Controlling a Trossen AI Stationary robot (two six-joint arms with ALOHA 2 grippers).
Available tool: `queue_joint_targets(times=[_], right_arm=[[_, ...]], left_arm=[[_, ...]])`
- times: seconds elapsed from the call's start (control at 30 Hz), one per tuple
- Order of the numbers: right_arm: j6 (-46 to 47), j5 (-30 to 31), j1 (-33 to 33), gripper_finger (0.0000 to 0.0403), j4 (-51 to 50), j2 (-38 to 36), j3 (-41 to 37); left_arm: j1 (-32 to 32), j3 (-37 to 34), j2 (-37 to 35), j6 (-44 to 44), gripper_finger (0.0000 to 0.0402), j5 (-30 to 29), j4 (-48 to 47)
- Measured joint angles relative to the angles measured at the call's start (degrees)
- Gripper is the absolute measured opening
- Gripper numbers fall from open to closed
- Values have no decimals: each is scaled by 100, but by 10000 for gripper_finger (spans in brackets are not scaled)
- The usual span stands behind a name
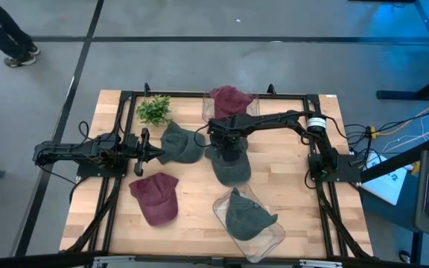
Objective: Pick & Place hat
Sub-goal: Put the right black cap into the bottom transparent bin
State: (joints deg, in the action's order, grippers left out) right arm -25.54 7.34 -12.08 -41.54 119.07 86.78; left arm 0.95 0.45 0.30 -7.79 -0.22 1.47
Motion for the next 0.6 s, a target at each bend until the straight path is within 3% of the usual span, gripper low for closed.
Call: queue_joint_targets(times=[0.37,0.6], right_arm=[[0,-154,112,136,-32,-65,0],[11,-155,137,157,-265,-288,153]], left_arm=[[1,0,1,0,12,1,0],[1,0,-1,0,8,-4,-2]])
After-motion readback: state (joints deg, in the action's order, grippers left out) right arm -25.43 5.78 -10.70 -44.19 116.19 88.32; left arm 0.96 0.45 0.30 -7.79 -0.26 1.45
